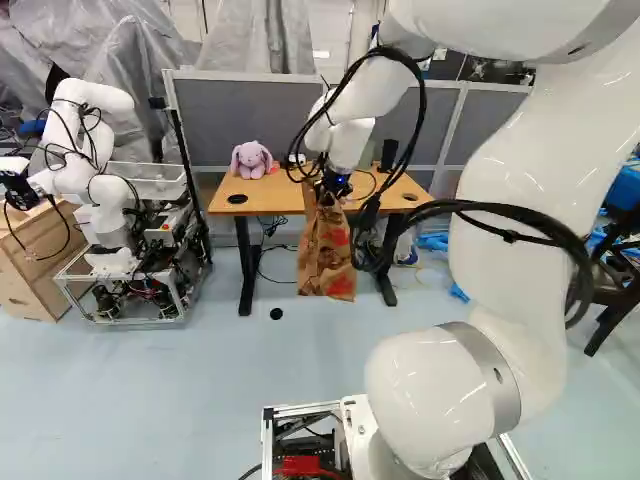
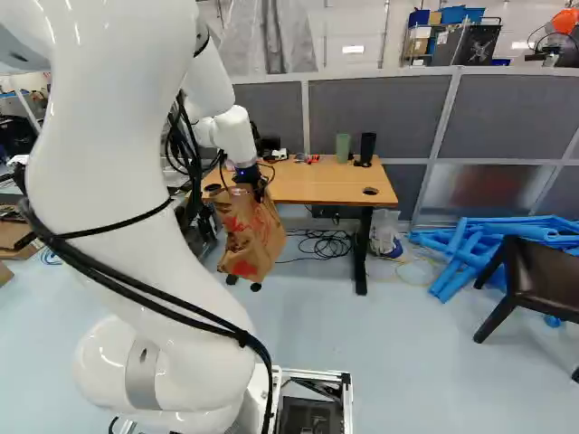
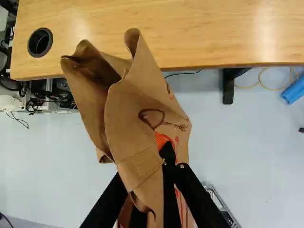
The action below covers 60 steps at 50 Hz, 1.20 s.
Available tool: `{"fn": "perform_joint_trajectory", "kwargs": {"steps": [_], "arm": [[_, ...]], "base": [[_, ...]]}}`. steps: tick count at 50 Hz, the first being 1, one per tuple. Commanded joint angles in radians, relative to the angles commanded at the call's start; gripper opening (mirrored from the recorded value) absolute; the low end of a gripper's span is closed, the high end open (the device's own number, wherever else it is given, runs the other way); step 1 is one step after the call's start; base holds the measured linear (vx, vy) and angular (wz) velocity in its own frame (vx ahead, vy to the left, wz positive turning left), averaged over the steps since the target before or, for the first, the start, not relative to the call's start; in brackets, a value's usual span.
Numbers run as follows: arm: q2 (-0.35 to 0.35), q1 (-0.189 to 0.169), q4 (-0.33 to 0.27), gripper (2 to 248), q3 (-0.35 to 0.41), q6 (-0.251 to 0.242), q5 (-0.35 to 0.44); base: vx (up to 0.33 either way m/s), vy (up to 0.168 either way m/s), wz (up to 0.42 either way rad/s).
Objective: Pick up the bag on the ground and place it on the table
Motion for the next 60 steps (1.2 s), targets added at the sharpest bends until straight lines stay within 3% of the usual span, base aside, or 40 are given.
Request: {"fn": "perform_joint_trajectory", "kwargs": {"steps": [33, 60], "arm": [[0.078, -0.002, 0.0, 25, -0.008, 0.0, -0.002], [0.125, -0.004, 0.0, 25, -0.032, 0.0, -0.048]], "base": [[0.0, 0.0, 0.0], [0.0, 0.0, 0.0]]}}
